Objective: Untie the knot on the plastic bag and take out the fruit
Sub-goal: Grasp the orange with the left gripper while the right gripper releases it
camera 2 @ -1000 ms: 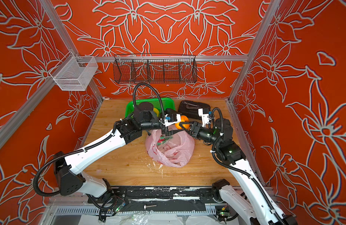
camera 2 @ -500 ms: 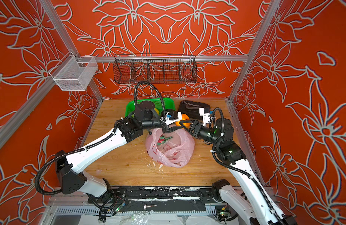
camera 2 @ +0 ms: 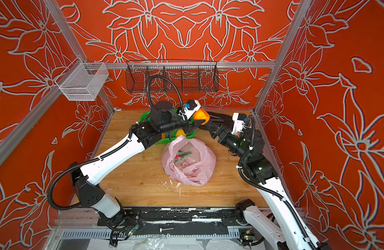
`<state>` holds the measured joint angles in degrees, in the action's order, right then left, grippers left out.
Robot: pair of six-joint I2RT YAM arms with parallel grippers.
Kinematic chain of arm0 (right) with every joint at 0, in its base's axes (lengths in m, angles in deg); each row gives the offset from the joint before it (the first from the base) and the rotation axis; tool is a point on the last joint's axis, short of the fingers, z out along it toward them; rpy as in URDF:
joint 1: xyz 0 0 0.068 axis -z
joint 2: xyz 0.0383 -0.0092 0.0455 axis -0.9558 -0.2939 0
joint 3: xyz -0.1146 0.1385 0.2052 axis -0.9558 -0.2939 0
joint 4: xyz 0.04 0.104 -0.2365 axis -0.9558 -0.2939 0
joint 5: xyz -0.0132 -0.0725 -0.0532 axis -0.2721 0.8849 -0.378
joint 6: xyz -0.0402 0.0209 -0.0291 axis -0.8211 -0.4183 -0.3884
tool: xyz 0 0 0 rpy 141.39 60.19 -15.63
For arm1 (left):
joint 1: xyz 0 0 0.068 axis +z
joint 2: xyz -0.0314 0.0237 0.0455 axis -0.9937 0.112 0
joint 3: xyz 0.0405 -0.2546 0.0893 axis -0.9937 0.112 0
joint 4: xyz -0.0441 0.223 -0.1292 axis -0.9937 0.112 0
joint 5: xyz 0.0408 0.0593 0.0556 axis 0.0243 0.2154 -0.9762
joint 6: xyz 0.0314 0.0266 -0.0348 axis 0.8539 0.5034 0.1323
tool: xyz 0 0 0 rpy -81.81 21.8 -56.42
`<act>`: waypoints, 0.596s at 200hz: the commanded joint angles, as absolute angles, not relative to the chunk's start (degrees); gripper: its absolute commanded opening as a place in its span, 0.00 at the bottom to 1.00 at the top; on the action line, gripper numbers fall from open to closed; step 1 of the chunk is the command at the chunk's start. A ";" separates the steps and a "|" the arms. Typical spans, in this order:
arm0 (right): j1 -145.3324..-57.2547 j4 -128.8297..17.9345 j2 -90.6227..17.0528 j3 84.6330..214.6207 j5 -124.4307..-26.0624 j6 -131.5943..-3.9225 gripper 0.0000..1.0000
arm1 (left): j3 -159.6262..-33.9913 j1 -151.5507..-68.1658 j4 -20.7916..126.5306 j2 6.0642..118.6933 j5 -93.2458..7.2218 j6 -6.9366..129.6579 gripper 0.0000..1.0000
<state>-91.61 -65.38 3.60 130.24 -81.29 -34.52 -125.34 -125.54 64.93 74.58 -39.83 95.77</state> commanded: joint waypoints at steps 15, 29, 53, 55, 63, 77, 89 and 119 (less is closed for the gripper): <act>-91.28 -70.11 5.37 132.95 -66.92 -39.76 0.97 | -136.10 -125.11 70.62 77.35 -45.23 88.02 0.48; -91.33 -72.59 5.33 134.15 -65.29 -41.67 0.97 | -140.28 -124.41 73.20 78.63 -47.60 84.20 0.48; -91.28 -81.49 2.81 138.63 -65.55 -45.64 0.97 | -146.95 -122.94 79.29 80.76 -52.75 77.34 0.48; -91.28 -82.19 2.53 139.06 -65.90 -45.97 0.97 | -147.14 -122.81 79.82 80.97 -53.18 76.91 0.48; -91.28 -85.07 1.38 140.48 -66.95 -46.90 0.97 | -148.67 -122.33 81.73 81.42 -54.93 75.26 0.48; -91.29 -87.97 -0.20 142.33 -70.01 -48.02 0.97 | -150.10 -121.23 84.32 81.76 -57.21 72.02 0.48; -91.28 -87.82 -1.32 142.70 -73.05 -47.91 0.97 | -149.40 -120.01 85.14 81.32 -58.43 70.18 0.47; -91.37 -83.04 -4.32 142.36 -77.02 -47.52 0.97 | -147.40 -115.37 87.46 81.28 -58.87 65.09 0.47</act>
<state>-91.46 -83.59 -2.30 141.61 -72.77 -46.19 -148.14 -118.66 82.94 80.70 -56.13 71.73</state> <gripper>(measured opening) 0.971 0.587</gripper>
